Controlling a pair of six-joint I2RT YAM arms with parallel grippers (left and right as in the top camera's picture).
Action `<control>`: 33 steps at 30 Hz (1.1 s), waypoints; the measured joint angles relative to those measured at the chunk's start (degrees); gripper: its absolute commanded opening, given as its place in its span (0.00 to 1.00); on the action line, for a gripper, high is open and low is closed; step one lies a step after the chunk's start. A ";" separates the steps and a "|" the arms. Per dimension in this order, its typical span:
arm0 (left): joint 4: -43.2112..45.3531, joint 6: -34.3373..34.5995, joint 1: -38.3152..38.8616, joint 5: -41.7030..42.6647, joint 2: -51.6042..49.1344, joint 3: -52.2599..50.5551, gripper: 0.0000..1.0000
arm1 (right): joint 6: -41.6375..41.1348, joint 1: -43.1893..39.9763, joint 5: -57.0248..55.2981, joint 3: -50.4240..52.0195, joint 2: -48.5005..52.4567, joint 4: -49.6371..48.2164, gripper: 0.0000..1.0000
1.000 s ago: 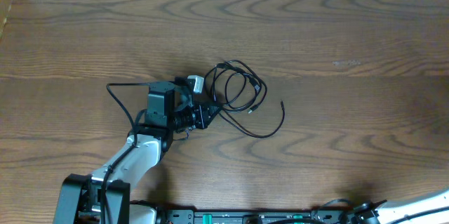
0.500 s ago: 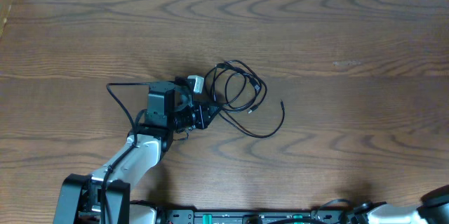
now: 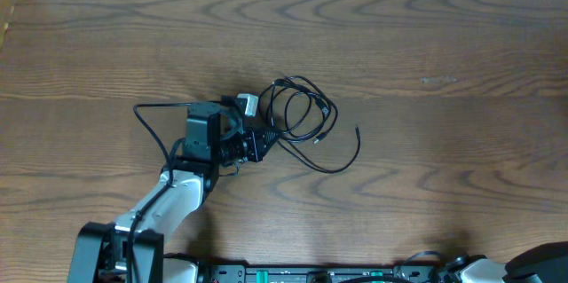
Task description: Untangle cables
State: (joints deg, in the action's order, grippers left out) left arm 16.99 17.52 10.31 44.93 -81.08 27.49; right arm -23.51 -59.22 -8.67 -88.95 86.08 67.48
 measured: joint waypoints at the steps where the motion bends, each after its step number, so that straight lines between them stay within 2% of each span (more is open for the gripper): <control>1: -0.11 0.00 0.00 -0.02 0.57 0.00 0.08 | 0.00 1.16 0.11 0.00 0.00 0.55 0.99; 5: -1.92 0.22 0.00 0.13 4.55 0.00 0.08 | 0.39 5.88 2.12 0.00 0.00 0.66 0.99; 13: -7.06 0.70 0.00 0.61 14.56 0.00 0.08 | 7.50 14.60 26.12 0.02 -0.02 -3.45 0.99; 20: -11.50 2.29 0.00 3.13 26.03 0.00 0.07 | 13.64 24.28 35.47 0.02 -0.02 0.28 0.99; 28: -11.89 5.40 0.00 4.79 38.69 0.00 0.08 | 29.59 41.66 39.98 0.76 -0.02 1.62 0.99; 33: -11.54 7.21 0.00 4.72 43.30 0.00 0.08 | 40.15 50.95 42.18 5.03 -0.02 -1.49 0.99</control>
State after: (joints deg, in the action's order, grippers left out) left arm 5.45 24.73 10.31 49.65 -37.78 27.49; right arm 16.64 -8.27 33.52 -83.92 86.06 66.00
